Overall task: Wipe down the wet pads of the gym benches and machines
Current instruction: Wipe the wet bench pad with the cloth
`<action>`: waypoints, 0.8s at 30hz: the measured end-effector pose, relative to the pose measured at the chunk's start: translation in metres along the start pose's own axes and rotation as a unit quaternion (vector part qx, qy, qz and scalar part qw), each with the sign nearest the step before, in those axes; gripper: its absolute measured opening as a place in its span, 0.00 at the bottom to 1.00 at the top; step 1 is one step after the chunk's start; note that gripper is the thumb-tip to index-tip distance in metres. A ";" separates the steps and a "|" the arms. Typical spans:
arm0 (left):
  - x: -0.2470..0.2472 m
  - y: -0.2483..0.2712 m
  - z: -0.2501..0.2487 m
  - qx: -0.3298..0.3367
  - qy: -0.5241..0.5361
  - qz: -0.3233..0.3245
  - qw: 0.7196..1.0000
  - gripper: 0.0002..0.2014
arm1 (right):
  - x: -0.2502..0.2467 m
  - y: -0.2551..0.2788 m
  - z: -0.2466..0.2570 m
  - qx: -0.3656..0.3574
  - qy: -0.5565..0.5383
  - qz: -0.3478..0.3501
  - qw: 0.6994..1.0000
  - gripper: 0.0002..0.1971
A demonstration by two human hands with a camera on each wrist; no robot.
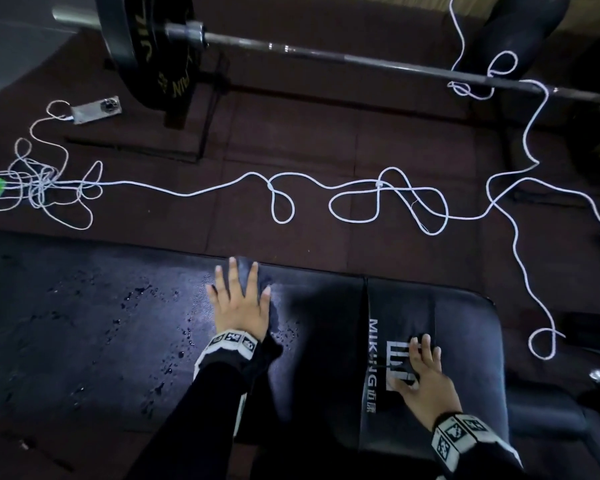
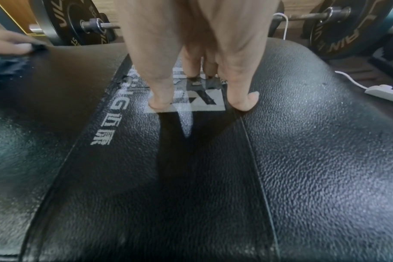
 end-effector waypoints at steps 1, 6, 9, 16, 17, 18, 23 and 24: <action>-0.002 -0.005 -0.016 0.021 -0.005 -0.004 1.000 0.30 | -0.001 0.000 0.001 -0.004 0.000 -0.002 1.000 0.43; 0.014 0.022 -0.093 0.159 -0.059 0.009 0.985 0.27 | -0.002 0.002 0.002 -0.010 0.005 -0.002 1.000 0.43; 0.024 0.064 -0.094 0.173 -0.049 0.016 0.984 0.27 | -0.002 0.002 0.003 -0.011 0.017 -0.002 1.000 0.42; 0.027 0.100 -0.006 0.083 -0.034 0.057 0.994 0.26 | -0.002 0.002 0.002 -0.009 -0.015 -0.001 1.000 0.44; 0.025 0.094 0.010 0.053 -0.032 0.063 0.996 0.27 | -0.003 0.002 0.002 -0.010 -0.017 -0.001 1.000 0.44; 0.023 0.085 0.023 0.024 -0.031 0.068 0.997 0.27 | -0.003 0.003 0.002 -0.009 -0.018 -0.002 1.000 0.44; 0.008 0.027 0.031 -0.042 -0.037 0.075 0.996 0.33 | -0.002 0.002 0.003 -0.005 -0.021 0.002 1.000 0.42; 0.004 0.016 0.022 -0.042 -0.036 0.072 0.996 0.33 | -0.001 0.002 0.002 -0.002 -0.019 0.004 1.000 0.42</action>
Point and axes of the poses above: each hand's wrist, its own y-axis away from the middle knuckle, its own x-axis out of the palm, z = x × y, the point moved 9 cm from there along -y, towards the middle knuckle, and after that the axes turned 14 degrees about -y, right-handed, at the moved point
